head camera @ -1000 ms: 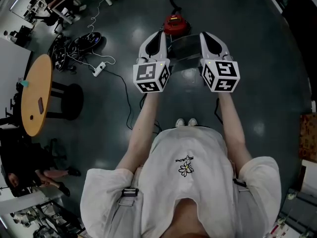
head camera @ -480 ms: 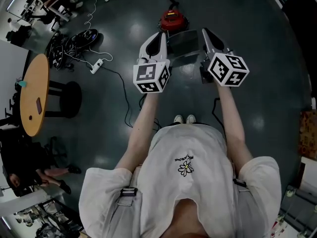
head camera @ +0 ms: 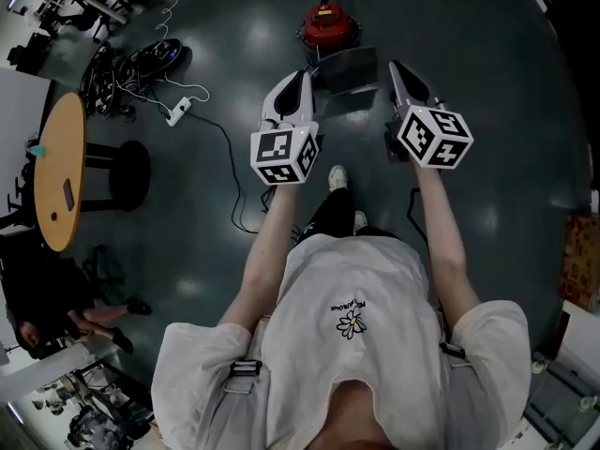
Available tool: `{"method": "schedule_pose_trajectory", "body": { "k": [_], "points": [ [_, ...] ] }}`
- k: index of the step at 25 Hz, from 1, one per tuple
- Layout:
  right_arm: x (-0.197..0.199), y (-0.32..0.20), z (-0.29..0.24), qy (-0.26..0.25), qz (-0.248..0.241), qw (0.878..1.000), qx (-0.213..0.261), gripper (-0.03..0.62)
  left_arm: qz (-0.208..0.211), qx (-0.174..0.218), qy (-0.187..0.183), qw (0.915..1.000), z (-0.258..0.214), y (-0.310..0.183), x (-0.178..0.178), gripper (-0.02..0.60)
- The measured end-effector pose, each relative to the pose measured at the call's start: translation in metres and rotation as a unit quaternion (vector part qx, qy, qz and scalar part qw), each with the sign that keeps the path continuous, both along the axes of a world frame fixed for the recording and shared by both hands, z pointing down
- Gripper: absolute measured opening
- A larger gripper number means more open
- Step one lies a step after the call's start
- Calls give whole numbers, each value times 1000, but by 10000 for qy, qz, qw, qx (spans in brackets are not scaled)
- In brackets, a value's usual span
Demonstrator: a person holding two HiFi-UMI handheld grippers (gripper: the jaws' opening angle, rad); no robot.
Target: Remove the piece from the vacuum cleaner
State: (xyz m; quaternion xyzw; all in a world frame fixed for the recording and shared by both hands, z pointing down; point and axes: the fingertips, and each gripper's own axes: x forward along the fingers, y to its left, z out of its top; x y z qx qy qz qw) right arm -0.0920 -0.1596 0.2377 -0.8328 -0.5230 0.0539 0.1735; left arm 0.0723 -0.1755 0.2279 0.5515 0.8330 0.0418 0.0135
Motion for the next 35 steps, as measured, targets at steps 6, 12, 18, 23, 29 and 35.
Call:
{"method": "schedule_pose_trajectory", "body": {
  "k": [6, 12, 18, 23, 29, 35],
  "points": [
    [3, 65, 30, -179, -79, 9997, 142, 23, -24, 100, -99, 9999, 27, 67, 6, 0],
    [10, 151, 33, -551, -119, 9984, 95, 23, 20, 169, -177, 9997, 35, 160, 11, 0],
    [13, 239, 33, -705, -70, 9974, 99, 23, 86, 149, -222, 9996, 33, 250, 16, 0],
    [19, 291, 32, -922, -4, 9957, 101, 23, 70, 258, -224, 9994, 36, 305, 29, 0],
    [21, 332, 51, -1299, -152, 9911, 248, 23, 20, 556, -228, 9982, 58, 348, 33, 0],
    [13, 389, 85, -1388, -403, 9884, 475, 23, -33, 944, 7, 9955, 90, 394, 17, 0]
  ]
}}
